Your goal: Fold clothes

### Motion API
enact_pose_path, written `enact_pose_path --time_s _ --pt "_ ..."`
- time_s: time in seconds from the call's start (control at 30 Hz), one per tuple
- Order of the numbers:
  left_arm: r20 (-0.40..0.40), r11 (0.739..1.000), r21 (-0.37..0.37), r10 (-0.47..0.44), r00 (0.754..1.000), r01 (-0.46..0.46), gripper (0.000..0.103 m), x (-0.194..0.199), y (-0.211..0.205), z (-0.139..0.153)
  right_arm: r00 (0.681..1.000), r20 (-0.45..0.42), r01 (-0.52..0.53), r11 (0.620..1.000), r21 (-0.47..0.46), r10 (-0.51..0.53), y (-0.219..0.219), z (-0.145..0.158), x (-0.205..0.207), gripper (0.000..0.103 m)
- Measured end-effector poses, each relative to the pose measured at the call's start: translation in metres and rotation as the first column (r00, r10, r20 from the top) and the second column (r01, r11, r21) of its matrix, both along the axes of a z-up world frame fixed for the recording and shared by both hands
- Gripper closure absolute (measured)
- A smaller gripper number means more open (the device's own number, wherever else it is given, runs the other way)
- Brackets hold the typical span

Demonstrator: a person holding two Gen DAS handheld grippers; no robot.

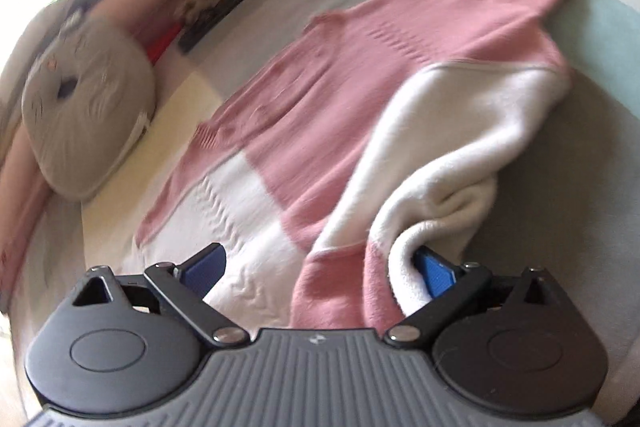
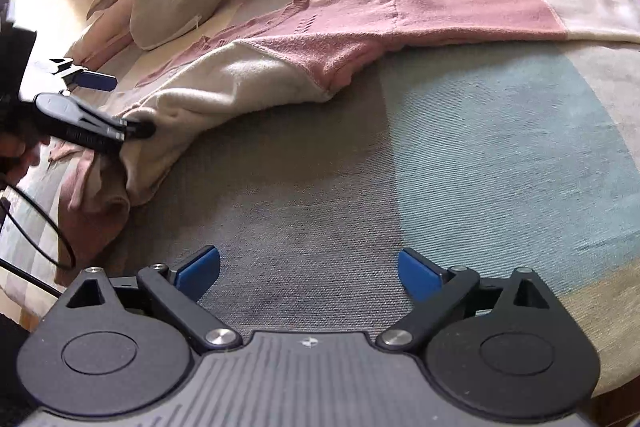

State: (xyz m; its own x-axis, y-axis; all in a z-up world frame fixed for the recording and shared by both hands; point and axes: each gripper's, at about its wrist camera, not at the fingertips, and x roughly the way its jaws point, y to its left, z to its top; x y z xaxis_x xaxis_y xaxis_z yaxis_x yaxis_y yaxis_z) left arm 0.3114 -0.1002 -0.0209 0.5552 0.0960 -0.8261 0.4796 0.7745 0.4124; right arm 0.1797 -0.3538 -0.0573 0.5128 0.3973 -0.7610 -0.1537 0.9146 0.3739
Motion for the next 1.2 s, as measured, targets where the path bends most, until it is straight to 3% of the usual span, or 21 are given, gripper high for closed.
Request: enact_pose_path --time_s 0.17,0.33,0.5,0.67,0.8,0.97,1.2 --pt "-0.061 0.986 -0.127 0.102 0.993 -0.109 0.004 0.013 0.031 0.005 1.000 -0.006 -0.010 1.000 -0.005 0.010 0.002 0.002 -0.004 0.004" --pt "0.030 0.992 -0.096 0.090 0.995 -0.087 0.004 0.021 0.039 0.021 1.000 -0.008 -0.013 1.000 -0.002 0.013 0.006 0.004 -0.009 0.004" --pt "0.118 0.990 -0.050 0.135 0.984 -0.130 0.005 0.055 0.048 0.032 0.999 0.002 -0.032 0.999 0.003 0.032 0.015 0.007 -0.012 0.004" --pt "0.066 0.992 -0.077 0.108 0.992 -0.103 0.005 0.055 0.047 0.019 0.998 0.027 -0.052 0.998 0.033 0.051 0.022 0.012 -0.014 0.004" --pt "0.051 0.991 -0.075 0.110 0.993 -0.107 0.005 0.053 0.048 0.005 0.994 0.076 -0.088 0.985 0.146 0.078 0.021 0.012 -0.003 0.004" --pt "0.040 0.984 -0.106 0.147 0.988 -0.142 0.005 0.055 0.054 0.004 0.978 0.172 -0.171 0.934 0.315 0.121 0.029 -0.003 0.038 0.004" --pt "0.044 0.978 -0.138 0.161 0.986 -0.154 0.005 0.049 0.061 0.007 0.969 0.230 -0.173 0.900 0.401 0.084 0.056 -0.031 0.107 0.004"
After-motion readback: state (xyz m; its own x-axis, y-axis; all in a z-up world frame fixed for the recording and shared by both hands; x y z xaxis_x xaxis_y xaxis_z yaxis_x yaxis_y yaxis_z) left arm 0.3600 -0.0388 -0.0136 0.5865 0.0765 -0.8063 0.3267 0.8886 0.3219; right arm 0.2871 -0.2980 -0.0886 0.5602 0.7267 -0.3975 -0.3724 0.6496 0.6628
